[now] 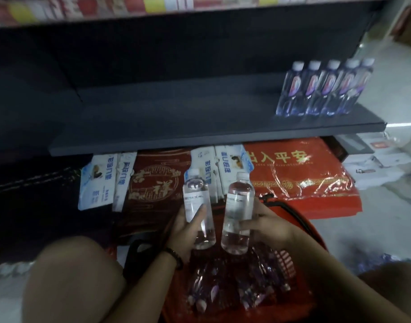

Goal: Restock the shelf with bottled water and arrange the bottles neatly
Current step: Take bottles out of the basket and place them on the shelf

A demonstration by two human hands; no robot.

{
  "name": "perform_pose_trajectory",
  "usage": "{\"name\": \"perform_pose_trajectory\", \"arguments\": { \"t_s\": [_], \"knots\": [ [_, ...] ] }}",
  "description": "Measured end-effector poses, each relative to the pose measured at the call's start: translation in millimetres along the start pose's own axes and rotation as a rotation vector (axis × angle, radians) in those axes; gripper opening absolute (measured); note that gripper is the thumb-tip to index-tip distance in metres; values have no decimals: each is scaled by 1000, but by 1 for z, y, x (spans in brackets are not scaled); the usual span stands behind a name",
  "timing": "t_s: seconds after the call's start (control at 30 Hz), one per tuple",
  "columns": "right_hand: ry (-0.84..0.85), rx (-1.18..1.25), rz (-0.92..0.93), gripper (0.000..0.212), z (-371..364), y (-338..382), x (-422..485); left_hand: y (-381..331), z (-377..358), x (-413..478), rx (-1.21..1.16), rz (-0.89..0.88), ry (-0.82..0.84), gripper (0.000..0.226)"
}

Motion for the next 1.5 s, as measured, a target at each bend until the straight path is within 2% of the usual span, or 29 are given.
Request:
{"name": "perform_pose_trajectory", "arguments": {
  "t_s": [0.1,0.23,0.33,0.47,0.53,0.63,0.77,0.93,1.07,1.23,1.27,1.37,1.4,1.5],
  "knots": [
    [-37,-14,55,81,-10,55,-11,-62,-3,-2,-97,-59,43,43],
    [-96,-29,281,70,-28,159,-29,-159,7,3,-79,-263,66,51],
    [-112,-79,449,62,-48,243,-43,-233,19,8,-51,-401,38,50],
    [-127,-144,637,65,-80,349,-52,-332,34,13,-18,-583,20,46],
    [-140,-163,707,65,-94,396,-47,-379,48,21,-24,-658,-3,44],
    [-193,-206,784,58,-114,460,-30,-445,77,33,100,-777,-28,48],
    [-238,-317,848,51,-142,530,9,-512,124,64,180,-826,-94,57],
    [-382,-474,857,57,-168,580,80,-552,171,113,222,-848,-240,58],
    [-445,-448,817,56,-178,589,132,-556,208,152,284,-826,-377,58],
    [-445,-408,782,50,-187,574,178,-531,226,185,437,-800,-372,56],
    [-456,-421,775,55,-192,573,178,-528,228,189,438,-810,-371,57],
    [-556,-554,703,88,-200,576,185,-529,232,196,460,-815,-362,53],
    [-575,-594,670,89,-202,577,188,-531,233,197,472,-803,-349,50],
    [-589,-685,595,70,-206,576,190,-531,234,197,509,-777,-311,42]
  ]
}}
Point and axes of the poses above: each hand's wrist, its own x-axis towards the middle knuckle, its own z-axis out of the back of the hand, y = z × x, the point moved 4 cm from there along x, towards the middle knuckle, and after that the axes turned 7 degrees about -z, right-handed, at the moved point
